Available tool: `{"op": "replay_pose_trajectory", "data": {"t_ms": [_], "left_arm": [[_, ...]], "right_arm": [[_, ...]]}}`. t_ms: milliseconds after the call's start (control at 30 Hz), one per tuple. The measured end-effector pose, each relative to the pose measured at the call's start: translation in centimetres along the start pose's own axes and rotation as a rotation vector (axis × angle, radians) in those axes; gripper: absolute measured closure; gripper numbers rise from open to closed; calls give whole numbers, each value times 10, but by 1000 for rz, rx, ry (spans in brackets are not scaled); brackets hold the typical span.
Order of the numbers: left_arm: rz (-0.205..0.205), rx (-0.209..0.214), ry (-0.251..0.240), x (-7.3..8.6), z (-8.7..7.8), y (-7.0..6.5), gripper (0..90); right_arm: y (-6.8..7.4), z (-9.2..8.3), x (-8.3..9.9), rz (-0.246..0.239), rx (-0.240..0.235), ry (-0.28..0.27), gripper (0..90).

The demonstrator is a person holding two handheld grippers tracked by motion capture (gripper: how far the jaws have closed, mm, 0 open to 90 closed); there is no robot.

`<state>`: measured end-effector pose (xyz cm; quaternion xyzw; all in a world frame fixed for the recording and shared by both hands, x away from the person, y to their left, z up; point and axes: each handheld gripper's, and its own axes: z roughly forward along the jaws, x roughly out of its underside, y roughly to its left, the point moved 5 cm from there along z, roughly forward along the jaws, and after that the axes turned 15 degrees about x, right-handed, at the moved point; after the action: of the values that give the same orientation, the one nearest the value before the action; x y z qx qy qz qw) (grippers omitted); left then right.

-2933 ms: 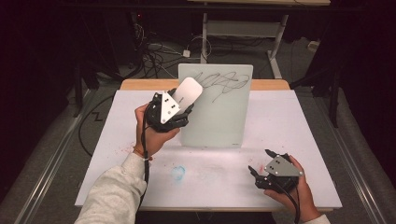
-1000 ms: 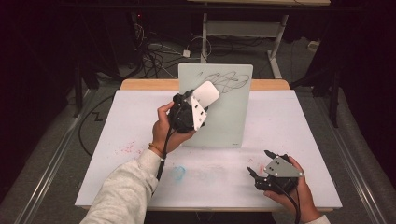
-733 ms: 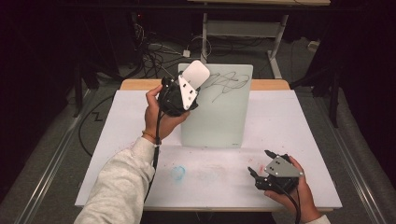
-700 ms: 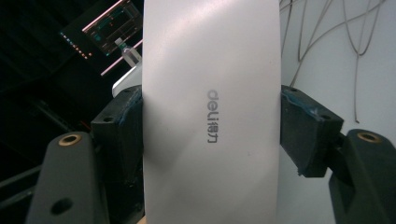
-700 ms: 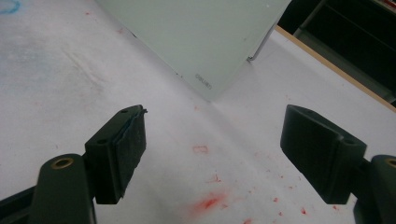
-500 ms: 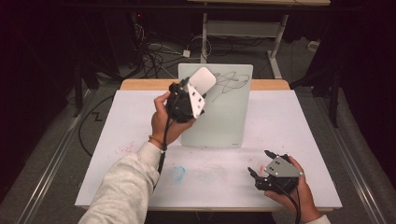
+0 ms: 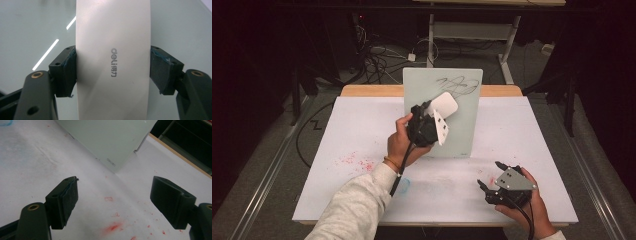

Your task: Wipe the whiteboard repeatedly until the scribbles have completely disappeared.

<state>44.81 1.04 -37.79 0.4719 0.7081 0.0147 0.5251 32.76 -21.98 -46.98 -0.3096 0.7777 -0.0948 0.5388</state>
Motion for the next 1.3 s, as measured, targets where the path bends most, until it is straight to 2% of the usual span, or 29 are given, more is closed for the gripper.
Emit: {"op": "replay_pose_trajectory", "data": {"t_ms": [33, 133, 200, 267, 333, 433, 467, 533, 567, 633, 700, 767, 800, 867, 933, 1033, 1133, 1233, 1300], "left_arm": [[-16, 5, -7, -3, -4, 7, 291], [-15, -42, -2, -10, -11, 27, 291], [-56, -41, -25, -12, -15, 38, 291], [-61, -49, -25, -13, -15, 38, 291], [-47, -66, -16, -12, -13, 35, 291], [7, -61, -3, 0, 3, -1, 291], [50, -61, 6, 3, 9, -13, 291], [91, -39, 39, 13, 19, -40, 291], [95, -25, 38, 17, 23, -51, 291], [115, -21, 47, 23, 29, -66, 291], [115, -23, 47, 24, 30, -69, 291], [83, 19, 34, 21, 28, -65, 291], [75, 27, 33, 20, 26, -62, 291], [66, 1, 31, 15, 22, -52, 291], [48, 1, 12, 10, 17, -38, 291], [34, -52, 5, 3, 9, -16, 291], [-13, -79, -11, -1, 0, 4, 291], [-54, -81, -33, -1, -3, 12, 291], [-42, -105, -20, -2, -1, 8, 291]], "right_arm": [[0, 0, 0, 1, 0, -2, 232], [-1, 0, 0, 0, 2, -7, 232], [-1, 0, 0, 1, 3, -3, 232], [-1, 0, 0, 1, 3, -5, 232], [-1, 0, -1, 2, 3, -9, 232], [-1, 0, 0, 0, -1, -3, 232], [0, 0, 0, 1, -2, -2, 232], [0, -1, -1, 0, -2, -4, 232], [1, -1, -1, 0, -3, -4, 232], [0, -1, -1, -1, -1, -4, 232], [0, -1, 0, 1, 0, -7, 232], [0, -1, 0, 0, 0, -7, 232], [0, -1, 0, -2, -1, -5, 232], [-1, -1, 0, -2, -3, -3, 232], [-1, -1, 0, 4, 0, -2, 232], [-1, -1, 1, 1, 0, -3, 232], [-3, -1, 2, 8, 2, 1, 232], [-4, -1, 1, 6, 5, -6, 232], [-3, -1, 1, 10, 4, -6, 232]]}}
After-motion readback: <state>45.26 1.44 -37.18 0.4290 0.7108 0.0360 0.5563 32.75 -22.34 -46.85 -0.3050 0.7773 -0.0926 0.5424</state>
